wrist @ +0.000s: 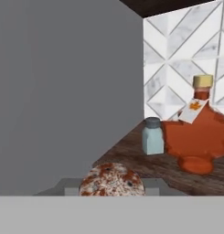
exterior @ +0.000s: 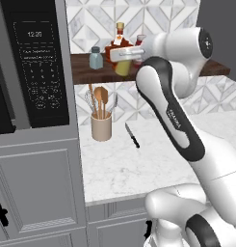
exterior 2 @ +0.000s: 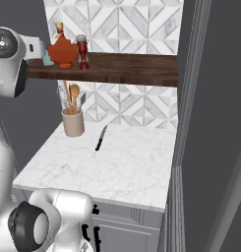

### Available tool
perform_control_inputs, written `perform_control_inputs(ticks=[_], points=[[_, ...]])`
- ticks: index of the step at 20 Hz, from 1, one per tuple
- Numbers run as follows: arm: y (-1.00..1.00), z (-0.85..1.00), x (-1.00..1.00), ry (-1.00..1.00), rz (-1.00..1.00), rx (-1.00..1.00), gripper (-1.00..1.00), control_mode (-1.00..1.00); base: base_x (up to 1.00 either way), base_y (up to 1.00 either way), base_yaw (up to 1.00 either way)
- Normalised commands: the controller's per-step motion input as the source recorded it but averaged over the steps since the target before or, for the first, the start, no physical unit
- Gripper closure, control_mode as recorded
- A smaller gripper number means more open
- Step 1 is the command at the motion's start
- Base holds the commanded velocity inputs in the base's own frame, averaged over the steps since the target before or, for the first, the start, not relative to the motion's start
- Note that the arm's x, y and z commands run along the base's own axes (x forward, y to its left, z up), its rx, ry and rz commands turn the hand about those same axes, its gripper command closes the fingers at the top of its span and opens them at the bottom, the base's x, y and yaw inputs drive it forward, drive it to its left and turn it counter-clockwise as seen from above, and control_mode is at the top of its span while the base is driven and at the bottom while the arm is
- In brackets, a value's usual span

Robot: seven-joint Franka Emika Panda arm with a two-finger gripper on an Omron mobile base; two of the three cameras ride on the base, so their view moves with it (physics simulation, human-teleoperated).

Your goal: Put the shaker and condiment bottle from the counter next to their counterparts in the cabinet.

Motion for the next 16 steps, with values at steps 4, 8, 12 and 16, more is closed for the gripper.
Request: perform_control_inputs(ticks=[4,8,12,16], points=[[0.05,-0.04,0.29,0.00,-0.02,0.00,1.00,-1.00,0.00,0.00,0.00],[0.16,-0.28,0.26,-0.02,0.00,0.00,1.00,-1.00,0.00,0.00,0.00],[0.35,-0.40,0.32,-0.03,0.00,0.00,1.00,-1.00,0.00,0.00,0.00],[0.37,-0.19,0.49,-0.01,0.00,0.00,1.00,-1.00,0.00,0.00,0.00]])
